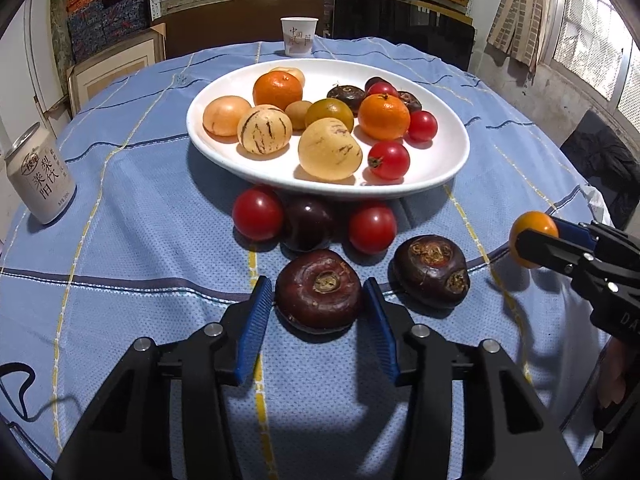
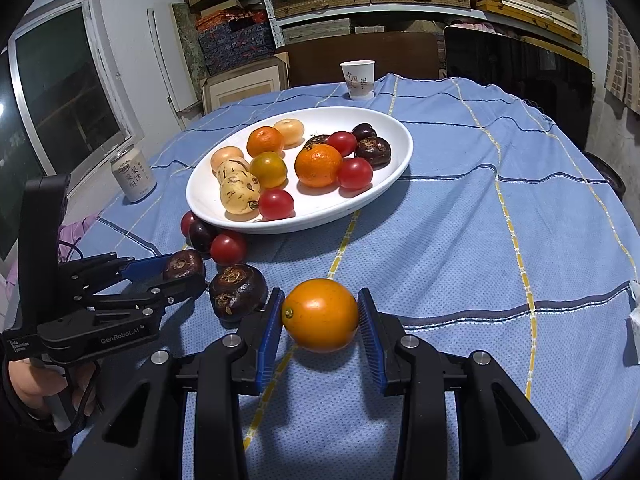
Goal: Organize fruits
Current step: 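Grasp a large orange tomato with the right gripper while the left grasps a dark brown fruit, then carry the orange tomato and brown fruit onto the plate and open both grippers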
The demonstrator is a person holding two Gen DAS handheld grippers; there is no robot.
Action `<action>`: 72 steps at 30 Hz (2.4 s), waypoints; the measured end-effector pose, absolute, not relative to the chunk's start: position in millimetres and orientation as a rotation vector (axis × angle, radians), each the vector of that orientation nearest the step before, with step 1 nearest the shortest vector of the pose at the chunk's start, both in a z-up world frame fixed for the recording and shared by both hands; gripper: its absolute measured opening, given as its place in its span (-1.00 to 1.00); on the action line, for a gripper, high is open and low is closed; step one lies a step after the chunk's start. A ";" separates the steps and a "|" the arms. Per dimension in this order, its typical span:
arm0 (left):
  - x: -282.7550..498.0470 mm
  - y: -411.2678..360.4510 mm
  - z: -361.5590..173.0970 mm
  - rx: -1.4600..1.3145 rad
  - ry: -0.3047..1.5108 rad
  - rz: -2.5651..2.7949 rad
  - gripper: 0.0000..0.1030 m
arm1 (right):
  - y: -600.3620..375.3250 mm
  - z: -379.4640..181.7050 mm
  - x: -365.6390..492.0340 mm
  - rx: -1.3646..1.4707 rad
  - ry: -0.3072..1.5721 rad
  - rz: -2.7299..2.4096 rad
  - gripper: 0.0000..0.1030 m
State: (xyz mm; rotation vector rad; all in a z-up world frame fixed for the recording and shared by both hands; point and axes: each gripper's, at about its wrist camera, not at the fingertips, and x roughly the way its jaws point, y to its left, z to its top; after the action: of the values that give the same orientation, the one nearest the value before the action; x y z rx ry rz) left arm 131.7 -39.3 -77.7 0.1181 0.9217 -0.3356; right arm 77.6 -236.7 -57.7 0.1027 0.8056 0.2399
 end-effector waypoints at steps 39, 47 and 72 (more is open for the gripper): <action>138.6 -24.3 -4.6 0.085 0.743 -0.326 -0.20 | -249.0 -11.3 92.1 0.089 0.726 0.272 -0.27; 214.3 -40.7 16.1 0.070 0.766 -0.308 -0.20 | -241.3 31.5 178.6 0.064 0.655 0.314 -0.27; 204.3 -16.1 10.8 0.014 0.699 -0.250 0.77 | -226.1 13.6 205.5 0.098 0.707 0.340 -0.10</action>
State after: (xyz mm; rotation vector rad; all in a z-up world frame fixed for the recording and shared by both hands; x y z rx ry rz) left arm 204.3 -16.1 10.8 0.0142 0.6993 -0.2503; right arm 205.5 -226.1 13.6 0.0977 0.7069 0.3401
